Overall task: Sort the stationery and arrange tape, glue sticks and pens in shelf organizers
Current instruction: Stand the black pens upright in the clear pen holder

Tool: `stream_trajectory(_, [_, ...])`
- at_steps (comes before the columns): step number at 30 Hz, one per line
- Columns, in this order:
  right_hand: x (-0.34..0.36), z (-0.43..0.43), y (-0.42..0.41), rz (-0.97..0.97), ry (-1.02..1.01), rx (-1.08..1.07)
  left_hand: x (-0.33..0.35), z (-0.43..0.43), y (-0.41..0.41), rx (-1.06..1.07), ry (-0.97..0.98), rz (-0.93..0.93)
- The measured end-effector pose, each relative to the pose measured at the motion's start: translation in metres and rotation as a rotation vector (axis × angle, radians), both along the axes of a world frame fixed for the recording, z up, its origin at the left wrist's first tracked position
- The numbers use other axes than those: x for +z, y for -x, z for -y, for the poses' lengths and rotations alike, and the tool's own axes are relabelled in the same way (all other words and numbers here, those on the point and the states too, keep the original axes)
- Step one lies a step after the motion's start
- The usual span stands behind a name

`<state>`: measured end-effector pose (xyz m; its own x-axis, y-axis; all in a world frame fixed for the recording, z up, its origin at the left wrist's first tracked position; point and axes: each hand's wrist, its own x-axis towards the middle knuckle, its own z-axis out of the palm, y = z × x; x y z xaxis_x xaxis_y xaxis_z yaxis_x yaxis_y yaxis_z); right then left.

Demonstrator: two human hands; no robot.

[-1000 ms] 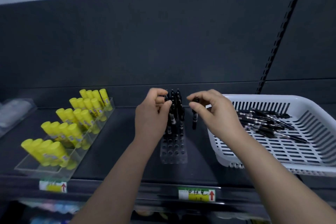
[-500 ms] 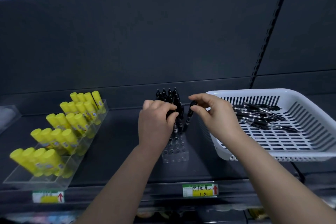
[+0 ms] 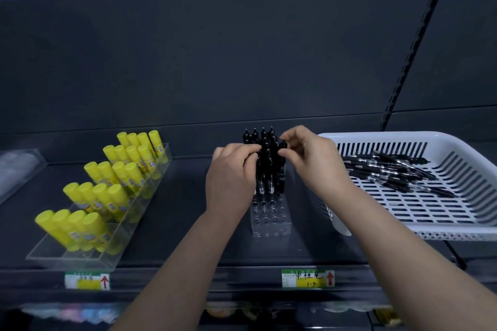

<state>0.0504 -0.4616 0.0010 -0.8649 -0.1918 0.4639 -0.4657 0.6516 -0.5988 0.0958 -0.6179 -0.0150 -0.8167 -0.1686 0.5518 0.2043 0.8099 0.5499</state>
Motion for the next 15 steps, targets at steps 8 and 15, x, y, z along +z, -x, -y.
stream_trajectory(8, [-0.007, 0.001, 0.006, 0.014, -0.039, 0.014, 0.000, 0.001, -0.001, -0.013, -0.003, 0.017])
stream_trajectory(15, [-0.024, 0.004, 0.007, 0.063, -0.143, 0.009, 0.004, 0.001, 0.001, -0.027, -0.027, -0.020])
